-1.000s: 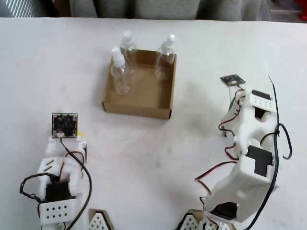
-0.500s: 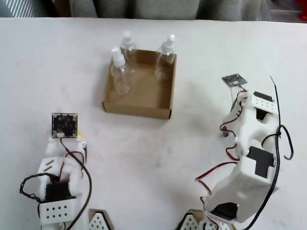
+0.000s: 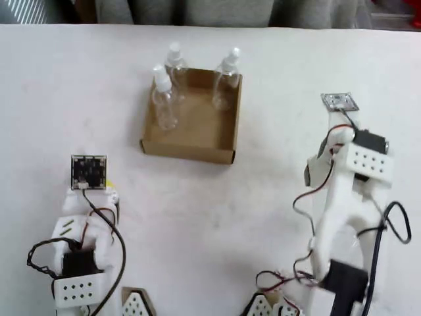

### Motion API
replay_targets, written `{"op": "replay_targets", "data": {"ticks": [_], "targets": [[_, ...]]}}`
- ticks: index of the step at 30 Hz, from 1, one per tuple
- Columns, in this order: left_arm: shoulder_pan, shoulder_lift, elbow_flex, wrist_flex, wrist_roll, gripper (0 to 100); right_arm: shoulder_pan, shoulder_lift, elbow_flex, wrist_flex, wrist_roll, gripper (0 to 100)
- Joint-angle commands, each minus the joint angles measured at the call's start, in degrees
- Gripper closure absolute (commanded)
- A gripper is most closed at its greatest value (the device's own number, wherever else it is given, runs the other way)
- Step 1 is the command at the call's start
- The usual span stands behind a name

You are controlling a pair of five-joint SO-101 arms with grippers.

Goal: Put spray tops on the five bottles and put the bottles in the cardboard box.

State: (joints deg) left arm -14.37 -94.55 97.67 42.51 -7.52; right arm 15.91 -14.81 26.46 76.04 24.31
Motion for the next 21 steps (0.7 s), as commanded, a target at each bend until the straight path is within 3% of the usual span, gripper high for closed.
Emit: {"op": "replay_targets", "data": {"ticks": [1, 6, 21], "targets": [[0.57, -0.4, -0.35, 0.09, -0.53, 97, -1.19, -9.71, 6.51, -7.96, -3.96, 98.1], [0.48, -0.4, -0.35, 0.09, -0.53, 97, 0.75, -14.29, 16.88, -30.11, -9.05, 98.1], [0.4, -0.4, -0.35, 0.09, -0.53, 98, -2.86, -18.77, 36.31, -82.86, -9.85, 98.1]]}}
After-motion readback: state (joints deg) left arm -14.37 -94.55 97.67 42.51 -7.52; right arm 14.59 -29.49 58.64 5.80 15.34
